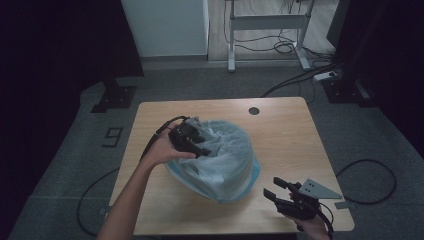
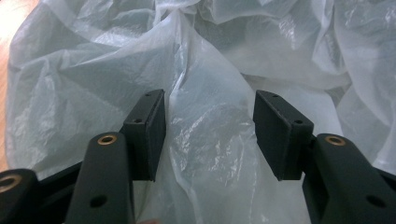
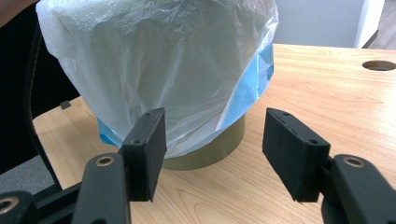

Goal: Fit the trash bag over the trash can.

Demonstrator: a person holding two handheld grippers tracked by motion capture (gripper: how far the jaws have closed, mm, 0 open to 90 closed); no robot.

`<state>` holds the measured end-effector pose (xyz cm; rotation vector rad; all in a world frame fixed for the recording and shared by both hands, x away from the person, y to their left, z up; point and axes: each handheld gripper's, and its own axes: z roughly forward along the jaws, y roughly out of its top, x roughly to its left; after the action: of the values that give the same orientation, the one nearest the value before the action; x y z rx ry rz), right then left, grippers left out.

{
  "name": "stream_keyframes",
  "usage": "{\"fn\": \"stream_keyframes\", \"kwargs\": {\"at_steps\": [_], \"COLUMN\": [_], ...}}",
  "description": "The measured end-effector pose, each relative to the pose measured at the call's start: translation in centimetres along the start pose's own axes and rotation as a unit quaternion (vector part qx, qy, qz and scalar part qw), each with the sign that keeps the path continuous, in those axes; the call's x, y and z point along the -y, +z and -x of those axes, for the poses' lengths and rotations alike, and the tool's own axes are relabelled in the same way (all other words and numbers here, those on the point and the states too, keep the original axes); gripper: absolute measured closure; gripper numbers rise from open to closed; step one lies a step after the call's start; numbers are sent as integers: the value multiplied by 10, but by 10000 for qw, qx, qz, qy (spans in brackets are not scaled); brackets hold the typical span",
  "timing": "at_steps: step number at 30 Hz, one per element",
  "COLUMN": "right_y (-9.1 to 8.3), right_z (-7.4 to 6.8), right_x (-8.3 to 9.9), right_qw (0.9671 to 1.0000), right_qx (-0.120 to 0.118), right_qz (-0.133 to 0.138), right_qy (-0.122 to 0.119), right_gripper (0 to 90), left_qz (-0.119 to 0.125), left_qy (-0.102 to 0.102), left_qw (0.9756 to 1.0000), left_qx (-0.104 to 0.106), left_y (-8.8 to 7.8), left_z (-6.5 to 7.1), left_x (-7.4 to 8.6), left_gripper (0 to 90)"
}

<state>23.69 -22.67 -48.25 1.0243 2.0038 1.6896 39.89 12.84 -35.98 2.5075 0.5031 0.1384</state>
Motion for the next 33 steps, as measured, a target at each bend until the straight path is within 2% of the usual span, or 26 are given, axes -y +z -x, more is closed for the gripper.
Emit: {"fn": "stream_keyframes", "kwargs": {"at_steps": [4, 8, 12, 17, 24, 28, 33], "right_y": [-1, -2, -2, -1, -1, -1, 0], "right_z": [0, 2, 1, 0, 1, 1, 1], "right_x": [0, 0, 0, 0, 2, 2, 2], "right_qw": [10000, 10000, 10000, 10000, 10000, 10000, 10000], "right_qx": [6, 26, 35, 26, 17, 26, 24], "right_qz": [17, 29, 27, 13, -20, -19, -32], "right_qy": [11, 22, 24, -1, 2, 9, 9], "right_gripper": [390, 390, 390, 390, 390, 390, 390], "left_qz": [496, 1095, 1260, 1205, 1047, 824, 417], "left_qy": [6, -2, 154, 360, 401, 432, 455], "left_qw": [9988, 9939, 9913, 9907, 9916, 9932, 9960], "left_qx": [-8, 133, 339, 526, 647, 701, 644], "left_y": [-17, -33, -35, -23, -8, 4, 20], "left_z": [2, 8, 19, 32, 33, 32, 31], "left_x": [0, -3, -12, -26, -37, -41, -48], "left_gripper": [430, 426, 417, 408, 416, 436, 454]}}
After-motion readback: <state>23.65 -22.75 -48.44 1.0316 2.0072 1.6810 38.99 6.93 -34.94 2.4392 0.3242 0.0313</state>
